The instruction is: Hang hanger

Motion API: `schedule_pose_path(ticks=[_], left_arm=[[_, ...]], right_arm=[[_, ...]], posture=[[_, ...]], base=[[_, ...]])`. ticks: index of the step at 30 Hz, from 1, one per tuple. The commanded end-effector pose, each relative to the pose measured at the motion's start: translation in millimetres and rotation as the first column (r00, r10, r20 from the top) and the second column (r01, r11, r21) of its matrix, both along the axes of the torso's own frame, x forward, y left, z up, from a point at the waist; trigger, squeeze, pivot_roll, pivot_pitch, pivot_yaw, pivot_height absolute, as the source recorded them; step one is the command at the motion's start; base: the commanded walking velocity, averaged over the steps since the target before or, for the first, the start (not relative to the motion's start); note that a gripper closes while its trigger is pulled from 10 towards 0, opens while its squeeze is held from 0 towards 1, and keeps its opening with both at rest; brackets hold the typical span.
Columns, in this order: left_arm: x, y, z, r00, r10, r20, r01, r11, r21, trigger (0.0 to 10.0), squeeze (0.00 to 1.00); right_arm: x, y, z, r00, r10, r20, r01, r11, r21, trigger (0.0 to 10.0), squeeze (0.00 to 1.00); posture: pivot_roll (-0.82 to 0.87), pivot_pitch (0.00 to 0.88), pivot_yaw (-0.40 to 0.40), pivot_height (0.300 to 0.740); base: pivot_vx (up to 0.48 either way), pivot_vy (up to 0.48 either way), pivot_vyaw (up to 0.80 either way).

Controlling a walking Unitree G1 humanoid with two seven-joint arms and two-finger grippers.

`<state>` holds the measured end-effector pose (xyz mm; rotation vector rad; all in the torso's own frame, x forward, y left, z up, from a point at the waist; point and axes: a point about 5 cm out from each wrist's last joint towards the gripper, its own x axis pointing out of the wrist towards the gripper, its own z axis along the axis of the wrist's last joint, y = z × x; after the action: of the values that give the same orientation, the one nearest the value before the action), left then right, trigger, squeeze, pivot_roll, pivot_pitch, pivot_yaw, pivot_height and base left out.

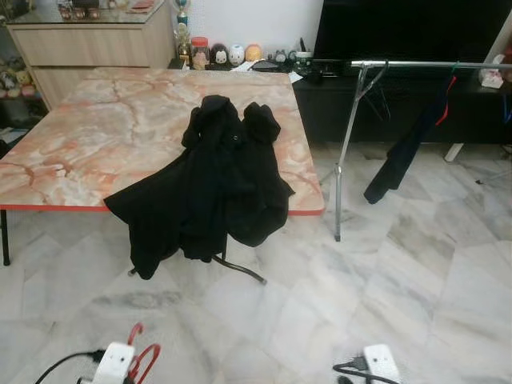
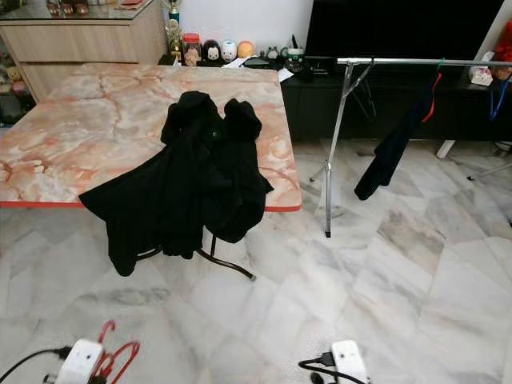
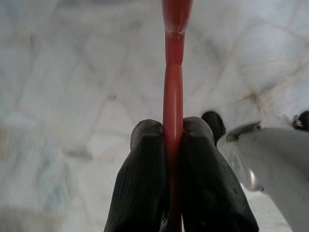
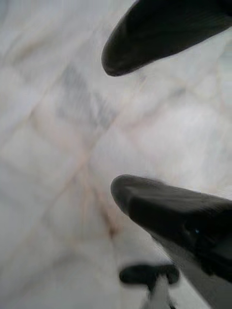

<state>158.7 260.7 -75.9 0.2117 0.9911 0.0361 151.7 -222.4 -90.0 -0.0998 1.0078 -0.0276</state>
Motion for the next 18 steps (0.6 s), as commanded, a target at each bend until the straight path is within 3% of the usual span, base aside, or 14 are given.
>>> schedule_pose_path(ticks=[1,11,18], left_arm=[[-12.6,-4.9,-8,0.997,0.063,-0.049,-0.065,0.998,-0.025,10.0,0.00],[-10.4,-23.3,-13,0.992,0.117,-0.041,-0.120,0.991,-0.065,10.0,0.00],[-11.7,-25.1,-15,0.991,0.097,-0.090,-0.100,0.995,-0.025,10.0,0.00]], right_arm=[[-9.8,-4.2,-4,0.989,-0.145,-0.018,0.145,0.989,-0.022,10.0,0.00],[-2.8,9.9,-5,0.983,-0.180,-0.037,0.181,0.983,0.028,10.0,0.00],[-1.3,12.6,-5,0.987,-0.151,-0.054,0.154,0.987,0.043,10.0,0.00]], posture=[[-0.03,0.000,-0.028,0.740],[-0.05,0.000,-0.028,0.740],[-0.07,0.000,-0.018,0.740]], base=[[0.000,0.000,0.00],[0.000,0.000,0.00],[0.000,0.000,0.00]])
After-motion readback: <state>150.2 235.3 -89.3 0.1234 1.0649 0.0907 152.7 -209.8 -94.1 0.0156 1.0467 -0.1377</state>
